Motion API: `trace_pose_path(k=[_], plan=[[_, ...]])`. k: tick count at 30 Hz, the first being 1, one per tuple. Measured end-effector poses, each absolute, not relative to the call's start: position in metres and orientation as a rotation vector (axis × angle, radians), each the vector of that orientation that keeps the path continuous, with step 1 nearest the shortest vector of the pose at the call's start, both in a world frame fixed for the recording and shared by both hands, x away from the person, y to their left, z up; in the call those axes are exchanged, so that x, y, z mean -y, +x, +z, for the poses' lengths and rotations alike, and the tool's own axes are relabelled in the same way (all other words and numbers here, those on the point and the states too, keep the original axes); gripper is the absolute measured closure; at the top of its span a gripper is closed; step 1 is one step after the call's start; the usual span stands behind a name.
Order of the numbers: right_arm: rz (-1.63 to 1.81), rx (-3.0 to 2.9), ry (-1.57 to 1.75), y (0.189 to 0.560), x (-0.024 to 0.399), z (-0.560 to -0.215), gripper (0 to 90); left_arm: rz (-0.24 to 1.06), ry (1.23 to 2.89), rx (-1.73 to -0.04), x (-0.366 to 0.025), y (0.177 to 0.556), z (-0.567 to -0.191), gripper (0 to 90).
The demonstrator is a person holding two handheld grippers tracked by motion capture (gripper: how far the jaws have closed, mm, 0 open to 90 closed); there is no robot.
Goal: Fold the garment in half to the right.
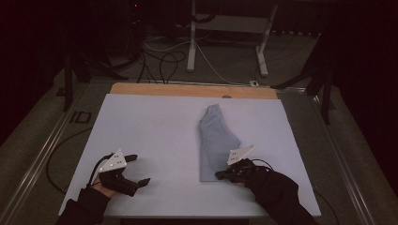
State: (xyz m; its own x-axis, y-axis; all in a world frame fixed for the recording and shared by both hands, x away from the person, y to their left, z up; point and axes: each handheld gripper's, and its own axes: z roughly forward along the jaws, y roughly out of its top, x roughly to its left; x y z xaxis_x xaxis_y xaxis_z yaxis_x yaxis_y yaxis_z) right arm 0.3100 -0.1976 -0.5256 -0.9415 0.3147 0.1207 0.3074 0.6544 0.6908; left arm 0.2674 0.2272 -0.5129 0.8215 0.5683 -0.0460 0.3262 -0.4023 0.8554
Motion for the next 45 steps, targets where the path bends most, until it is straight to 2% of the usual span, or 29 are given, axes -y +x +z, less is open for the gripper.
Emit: trace_pose_path(k=[9, 17, 18, 19, 20, 22, 23, 26, 27, 29, 30, 32, 36, 37, 41, 45], plan=[[1.183, -2.851, 0.542, 0.311, 0.196, -0.524, 90.0, 0.312, 2.025, -0.654, -0.227, 0.267, -0.512, 0.6], [1.284, -2.794, 0.542, 0.313, 0.196, -0.505, 88.3, 0.316, 2.017, -0.661, -0.229, 0.267, -0.511, 0.6], [1.295, -2.788, 0.550, 0.314, 0.196, -0.503, 85.4, 0.318, 2.015, -0.660, -0.228, 0.267, -0.511, 0.6], [1.286, -2.775, 0.550, 0.316, 0.197, -0.500, 78.1, 0.317, 2.019, -0.656, -0.228, 0.266, -0.511, 0.6], [1.286, -2.775, 0.550, 0.316, 0.197, -0.500, 78.1, 0.317, 2.020, -0.654, -0.228, 0.266, -0.511, 0.6], [1.312, -2.751, 0.556, 0.319, 0.199, -0.496, 68.4, 0.317, 2.015, -0.660, -0.228, 0.267, -0.511, 0.6], [1.312, -2.751, 0.556, 0.319, 0.199, -0.496, 68.4, 0.319, 2.015, -0.660, -0.228, 0.266, -0.511, 0.6], [1.340, -2.749, 0.539, 0.319, 0.199, -0.491, 58.4, 0.320, 2.017, -0.655, -0.228, 0.266, -0.511, 0.6], [1.349, -2.735, 0.539, 0.320, 0.198, -0.489, 52.2, 0.319, 2.015, -0.659, -0.228, 0.267, -0.511, 0.6], [1.349, -2.735, 0.539, 0.320, 0.198, -0.489, 52.2, 0.318, 2.014, -0.660, -0.228, 0.266, -0.511, 0.6], [1.381, -2.718, 0.562, 0.323, 0.199, -0.485, 36.0, 0.317, 2.019, -0.653, -0.228, 0.266, -0.511, 0.6], [1.401, -2.717, 0.577, 0.325, 0.199, -0.483, 28.3, 0.319, 2.019, -0.651, -0.228, 0.266, -0.510, 0.6], [1.424, -2.722, 0.585, 0.327, 0.199, -0.481, 22.9, 0.319, 2.017, -0.652, -0.228, 0.266, -0.510, 0.6], [1.414, -2.731, 0.595, 0.330, 0.199, -0.480, 13.4, 0.319, 2.015, -0.654, -0.229, 0.266, -0.510, 0.6], [1.433, -2.716, 0.617, 0.333, 0.202, -0.477, 8.8, 0.319, 2.020, -0.651, -0.229, 0.265, -0.510, 0.6], [1.427, -2.634, 0.643, 0.332, 0.208, -0.475, 8.7, 0.321, 2.012, -0.653, -0.230, 0.265, -0.509, 0.6]])
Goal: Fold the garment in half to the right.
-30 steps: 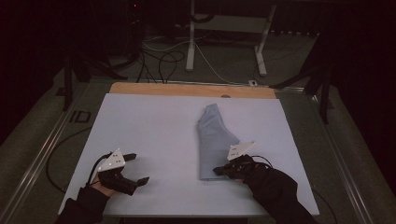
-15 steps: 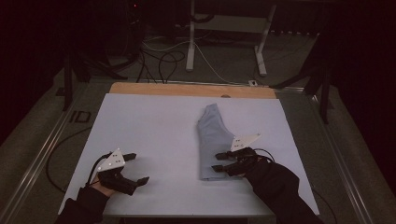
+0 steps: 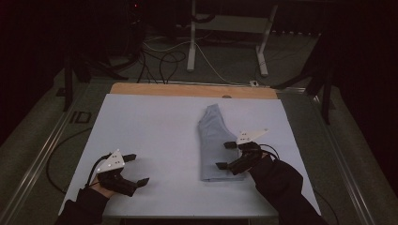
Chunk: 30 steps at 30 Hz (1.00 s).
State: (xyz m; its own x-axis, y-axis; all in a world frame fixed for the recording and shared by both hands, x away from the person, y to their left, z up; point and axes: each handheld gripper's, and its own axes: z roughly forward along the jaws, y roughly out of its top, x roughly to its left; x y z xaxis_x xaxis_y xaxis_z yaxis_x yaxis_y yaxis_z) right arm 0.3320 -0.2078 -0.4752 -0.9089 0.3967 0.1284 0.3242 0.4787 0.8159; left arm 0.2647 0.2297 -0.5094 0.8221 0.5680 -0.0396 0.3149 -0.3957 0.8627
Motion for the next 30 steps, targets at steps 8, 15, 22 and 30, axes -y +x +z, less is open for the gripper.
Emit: trace_pose_path(k=[8, 15, 22, 30], plan=[[1.403, -2.574, 0.683, 0.329, 0.224, -0.477, 8.8, 0.319, 2.013, -0.652, -0.229, 0.265, -0.510, 0.6], [1.390, -2.527, 0.762, 0.324, 0.250, -0.487, 8.8, 0.320, 2.012, -0.653, -0.230, 0.265, -0.510, 0.6], [1.373, -2.489, 0.842, 0.315, 0.269, -0.500, 8.8, 0.318, 2.020, -0.645, -0.229, 0.265, -0.510, 0.6], [1.324, -2.470, 0.896, 0.301, 0.287, -0.518, 8.8, 0.319, 2.018, -0.647, -0.229, 0.265, -0.510, 0.6]])
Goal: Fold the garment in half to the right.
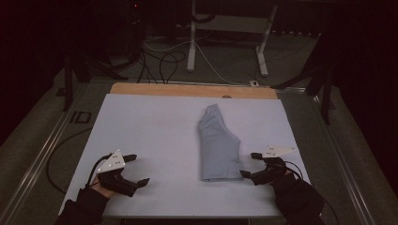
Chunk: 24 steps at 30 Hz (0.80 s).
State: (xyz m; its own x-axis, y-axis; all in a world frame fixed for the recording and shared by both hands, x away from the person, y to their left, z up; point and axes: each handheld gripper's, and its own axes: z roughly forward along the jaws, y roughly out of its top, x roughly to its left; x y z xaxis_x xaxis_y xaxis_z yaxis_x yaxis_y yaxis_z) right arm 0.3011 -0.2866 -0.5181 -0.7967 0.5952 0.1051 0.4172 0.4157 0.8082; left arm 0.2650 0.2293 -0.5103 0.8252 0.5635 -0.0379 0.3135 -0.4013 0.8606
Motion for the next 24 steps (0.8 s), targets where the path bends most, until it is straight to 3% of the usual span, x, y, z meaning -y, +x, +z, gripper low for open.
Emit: trace_pose_path(k=[24], plan=[[1.247, -2.366, 1.009, 0.292, 0.298, -0.531, 8.9, 0.316, 2.031, -0.633, -0.230, 0.262, -0.513, 0.6]])
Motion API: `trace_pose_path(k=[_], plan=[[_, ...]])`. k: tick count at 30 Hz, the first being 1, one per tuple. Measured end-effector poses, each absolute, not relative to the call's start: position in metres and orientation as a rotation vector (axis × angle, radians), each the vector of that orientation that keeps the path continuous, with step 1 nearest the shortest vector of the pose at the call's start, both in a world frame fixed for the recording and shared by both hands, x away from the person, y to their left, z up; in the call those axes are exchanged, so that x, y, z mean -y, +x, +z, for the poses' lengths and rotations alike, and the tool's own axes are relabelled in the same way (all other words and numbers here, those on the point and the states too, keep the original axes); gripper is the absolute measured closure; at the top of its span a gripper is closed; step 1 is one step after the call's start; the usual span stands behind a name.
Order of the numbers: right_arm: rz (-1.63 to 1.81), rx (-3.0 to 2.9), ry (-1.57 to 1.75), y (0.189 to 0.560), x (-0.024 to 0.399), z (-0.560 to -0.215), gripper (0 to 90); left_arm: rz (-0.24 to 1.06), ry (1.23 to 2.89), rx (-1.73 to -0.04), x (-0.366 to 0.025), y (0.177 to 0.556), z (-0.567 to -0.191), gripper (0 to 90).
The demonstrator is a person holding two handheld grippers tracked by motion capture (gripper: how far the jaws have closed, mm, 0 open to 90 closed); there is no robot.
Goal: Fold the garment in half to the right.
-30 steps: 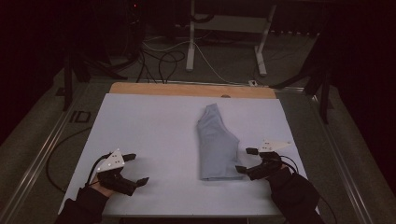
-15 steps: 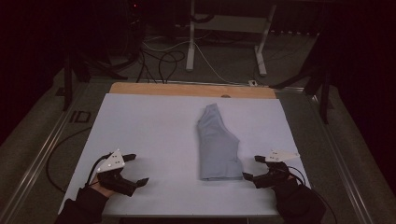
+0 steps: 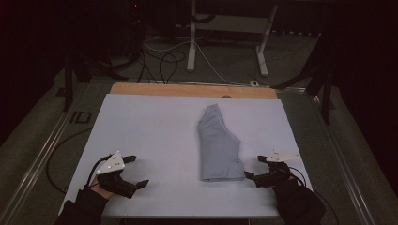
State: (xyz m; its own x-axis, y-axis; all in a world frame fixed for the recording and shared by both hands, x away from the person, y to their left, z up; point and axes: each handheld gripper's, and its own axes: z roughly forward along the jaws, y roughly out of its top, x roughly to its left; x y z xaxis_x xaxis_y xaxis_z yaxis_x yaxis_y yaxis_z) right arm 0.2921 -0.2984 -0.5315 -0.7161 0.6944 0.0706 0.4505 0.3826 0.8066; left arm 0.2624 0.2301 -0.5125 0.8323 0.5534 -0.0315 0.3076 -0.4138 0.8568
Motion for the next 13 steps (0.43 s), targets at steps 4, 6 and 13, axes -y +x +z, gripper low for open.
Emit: trace_pose_path(k=[4, 6, 13], plan=[[1.237, -2.358, 1.004, 0.2929, 0.2955, -0.5326, 8.8, 0.319, 2.034, -0.632, -0.2294, 0.2620, -0.5133, 0.6], [1.231, -2.354, 0.993, 0.2928, 0.2947, -0.5323, 8.8, 0.322, 2.035, -0.630, -0.2294, 0.2620, -0.5134, 0.6], [1.229, -2.352, 0.994, 0.2927, 0.2951, -0.5323, 8.9, 0.322, 2.026, -0.634, -0.2302, 0.2616, -0.5130, 0.6]])
